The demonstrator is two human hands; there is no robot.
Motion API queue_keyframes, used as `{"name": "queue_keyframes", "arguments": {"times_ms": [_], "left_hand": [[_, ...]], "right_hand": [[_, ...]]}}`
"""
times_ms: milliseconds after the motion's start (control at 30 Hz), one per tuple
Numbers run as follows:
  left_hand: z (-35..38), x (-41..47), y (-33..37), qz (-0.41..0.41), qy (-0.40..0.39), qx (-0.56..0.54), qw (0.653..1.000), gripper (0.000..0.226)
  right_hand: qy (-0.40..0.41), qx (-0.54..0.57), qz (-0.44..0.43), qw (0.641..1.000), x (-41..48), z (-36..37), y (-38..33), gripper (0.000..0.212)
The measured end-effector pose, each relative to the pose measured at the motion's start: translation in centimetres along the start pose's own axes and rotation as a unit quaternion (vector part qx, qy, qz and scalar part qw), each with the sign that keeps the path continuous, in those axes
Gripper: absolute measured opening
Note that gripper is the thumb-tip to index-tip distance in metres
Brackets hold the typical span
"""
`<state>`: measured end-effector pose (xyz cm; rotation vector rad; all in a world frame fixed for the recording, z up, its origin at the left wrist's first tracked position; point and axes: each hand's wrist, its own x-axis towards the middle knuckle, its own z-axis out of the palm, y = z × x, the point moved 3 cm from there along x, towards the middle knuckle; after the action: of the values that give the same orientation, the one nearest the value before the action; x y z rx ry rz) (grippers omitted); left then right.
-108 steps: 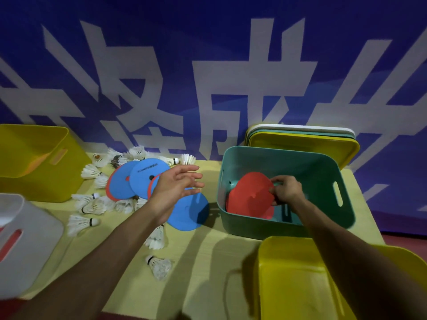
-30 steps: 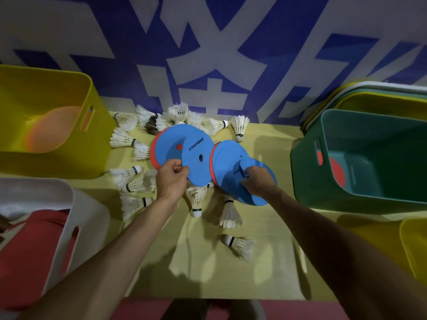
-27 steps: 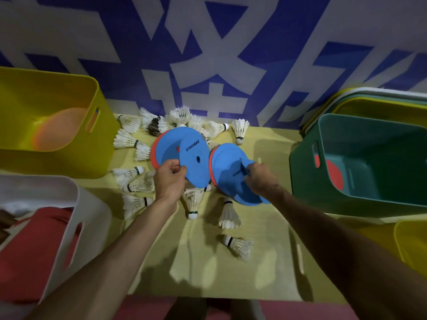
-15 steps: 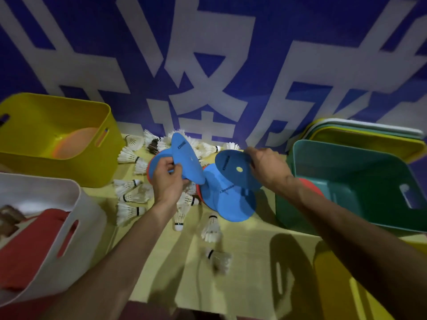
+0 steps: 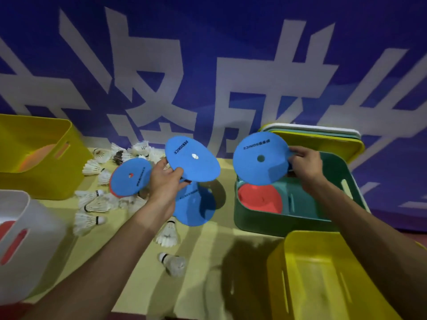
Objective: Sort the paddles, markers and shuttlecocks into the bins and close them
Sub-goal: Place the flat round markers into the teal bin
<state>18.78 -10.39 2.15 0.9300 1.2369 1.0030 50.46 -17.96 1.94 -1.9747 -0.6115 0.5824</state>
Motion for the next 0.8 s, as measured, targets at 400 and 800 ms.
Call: {"name": "queue_keyframes", "arguments": {"times_ms": [400, 800], "left_hand": [[3.0, -1.4, -0.9, -0.008, -0.058, 0.020, 0.998, 0.039], [3.8, -2.0, 0.0, -0.007, -0.108, -0.027, 0.994, 0.043]], "right_hand": [[-0.129, -0.155, 0.118, 0.972, 2.0, 0.5, 7.0, 0.043], [-0.231, -0.331, 0.067, 0.912, 4.0, 2.7, 9.5, 0.033]]}}
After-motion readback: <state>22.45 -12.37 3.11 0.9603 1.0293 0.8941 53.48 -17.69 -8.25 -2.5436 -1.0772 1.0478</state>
